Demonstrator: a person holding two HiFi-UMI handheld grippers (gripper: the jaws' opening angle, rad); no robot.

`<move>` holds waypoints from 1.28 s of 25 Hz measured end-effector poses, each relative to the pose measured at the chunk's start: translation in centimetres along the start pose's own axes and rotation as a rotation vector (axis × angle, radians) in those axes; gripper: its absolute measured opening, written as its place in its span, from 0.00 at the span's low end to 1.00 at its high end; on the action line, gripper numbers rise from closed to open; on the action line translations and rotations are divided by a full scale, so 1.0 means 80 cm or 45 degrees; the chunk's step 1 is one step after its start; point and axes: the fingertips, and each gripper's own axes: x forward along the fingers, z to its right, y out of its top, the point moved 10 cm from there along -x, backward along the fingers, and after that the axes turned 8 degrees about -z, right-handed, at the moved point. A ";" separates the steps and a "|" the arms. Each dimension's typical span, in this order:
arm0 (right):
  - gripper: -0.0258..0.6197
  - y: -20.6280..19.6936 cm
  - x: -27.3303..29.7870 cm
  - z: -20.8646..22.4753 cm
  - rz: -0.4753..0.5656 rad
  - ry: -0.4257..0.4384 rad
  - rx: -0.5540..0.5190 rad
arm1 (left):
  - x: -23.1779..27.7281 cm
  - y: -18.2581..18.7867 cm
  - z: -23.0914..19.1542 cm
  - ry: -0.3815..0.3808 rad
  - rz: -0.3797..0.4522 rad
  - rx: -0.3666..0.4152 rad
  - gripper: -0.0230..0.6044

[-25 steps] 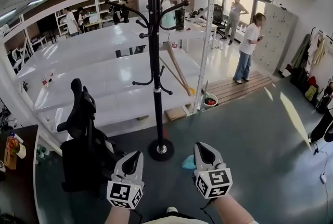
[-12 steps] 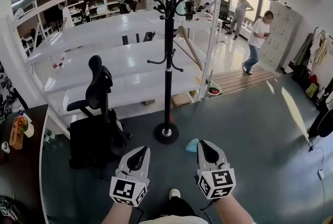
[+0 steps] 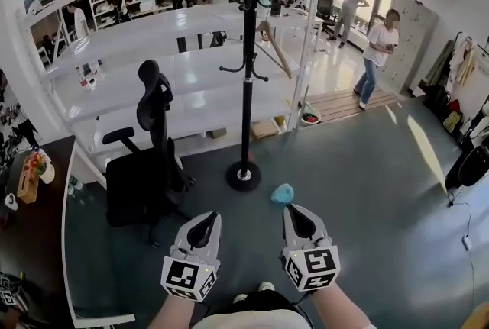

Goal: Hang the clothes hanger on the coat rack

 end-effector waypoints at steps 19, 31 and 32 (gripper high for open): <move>0.08 -0.006 -0.051 0.010 -0.020 0.046 0.002 | -0.024 0.020 0.054 0.068 0.037 0.003 0.04; 0.08 -0.009 -0.062 0.009 -0.019 0.057 -0.019 | -0.032 0.021 0.063 0.074 0.039 -0.002 0.04; 0.08 -0.009 -0.062 0.007 -0.021 0.058 -0.020 | -0.033 0.021 0.062 0.075 0.037 -0.004 0.04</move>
